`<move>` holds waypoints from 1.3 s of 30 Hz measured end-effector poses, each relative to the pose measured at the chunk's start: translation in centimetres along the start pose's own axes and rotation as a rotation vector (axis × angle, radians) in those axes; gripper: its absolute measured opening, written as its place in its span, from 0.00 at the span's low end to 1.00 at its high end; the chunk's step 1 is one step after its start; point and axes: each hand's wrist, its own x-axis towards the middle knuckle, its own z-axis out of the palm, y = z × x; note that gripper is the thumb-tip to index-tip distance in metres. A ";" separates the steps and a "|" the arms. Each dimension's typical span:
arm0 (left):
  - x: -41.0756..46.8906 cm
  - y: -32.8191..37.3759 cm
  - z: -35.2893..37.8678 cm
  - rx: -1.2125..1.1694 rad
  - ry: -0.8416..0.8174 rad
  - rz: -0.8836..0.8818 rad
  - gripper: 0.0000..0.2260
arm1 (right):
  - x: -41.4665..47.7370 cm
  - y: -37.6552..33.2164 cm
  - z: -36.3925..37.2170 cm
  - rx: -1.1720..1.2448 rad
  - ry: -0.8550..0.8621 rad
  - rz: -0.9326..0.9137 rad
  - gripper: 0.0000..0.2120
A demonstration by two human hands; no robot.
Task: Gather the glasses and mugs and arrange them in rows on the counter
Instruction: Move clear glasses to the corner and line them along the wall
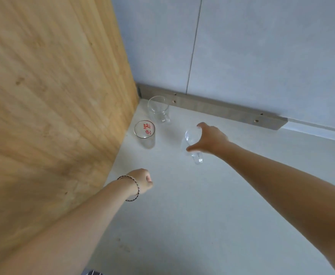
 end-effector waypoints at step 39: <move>-3.1 29.4 13.8 0.269 -0.051 0.357 0.12 | -22.4 38.3 -2.5 0.127 0.065 0.398 0.17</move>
